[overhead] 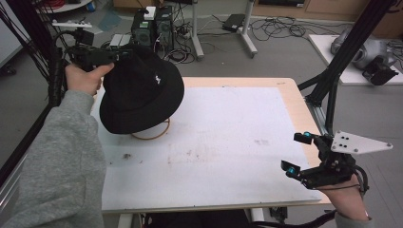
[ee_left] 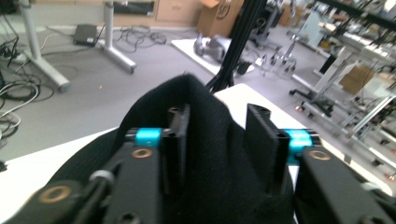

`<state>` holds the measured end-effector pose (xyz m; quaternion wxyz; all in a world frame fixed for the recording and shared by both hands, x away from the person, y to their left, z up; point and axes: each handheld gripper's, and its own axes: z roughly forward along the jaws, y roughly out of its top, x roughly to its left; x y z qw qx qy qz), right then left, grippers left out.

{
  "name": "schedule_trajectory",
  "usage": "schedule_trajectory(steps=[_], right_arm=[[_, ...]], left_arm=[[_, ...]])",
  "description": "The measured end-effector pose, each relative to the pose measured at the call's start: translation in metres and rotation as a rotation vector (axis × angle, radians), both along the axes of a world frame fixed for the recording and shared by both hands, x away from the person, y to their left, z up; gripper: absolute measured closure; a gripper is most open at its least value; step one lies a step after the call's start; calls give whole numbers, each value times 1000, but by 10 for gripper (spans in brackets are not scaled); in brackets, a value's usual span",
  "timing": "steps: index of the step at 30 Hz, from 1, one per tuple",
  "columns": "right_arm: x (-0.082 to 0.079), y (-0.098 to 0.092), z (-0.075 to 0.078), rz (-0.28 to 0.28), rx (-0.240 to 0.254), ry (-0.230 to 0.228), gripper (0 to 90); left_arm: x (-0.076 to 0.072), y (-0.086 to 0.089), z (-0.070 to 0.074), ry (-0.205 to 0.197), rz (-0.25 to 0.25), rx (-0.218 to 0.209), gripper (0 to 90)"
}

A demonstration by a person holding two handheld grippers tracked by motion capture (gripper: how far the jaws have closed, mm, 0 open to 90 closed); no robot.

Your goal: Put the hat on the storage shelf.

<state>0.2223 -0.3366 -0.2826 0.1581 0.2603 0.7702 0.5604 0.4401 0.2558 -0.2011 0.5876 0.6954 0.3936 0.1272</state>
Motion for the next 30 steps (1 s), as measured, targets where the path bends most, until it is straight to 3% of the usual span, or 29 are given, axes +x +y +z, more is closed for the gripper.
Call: schedule_trajectory(steps=[5, 11, 15, 19, 24, 30], right_arm=[[1, 3, -2, 9, -6, 5, 31], [1, 4, -2, 14, -10, 9, 31], [0, 3, -1, 9, -7, 8, 31], [0, 3, -1, 10, -6, 6, 31], [1, 5, -1, 16, -10, 6, 31], [3, 5, 0, 17, -10, 5, 31]], left_arm=[[-2, 3, 1, -9, -52, -16, 427], [-8, 7, 5, -52, -78, -28, 280], [-9, 7, 6, -30, -36, 14, 107], [-12, 6, 7, -23, -19, 30, 64], [-16, 3, 9, -14, -34, 56, 59], [-23, 1, 12, -33, -33, 65, 20]])
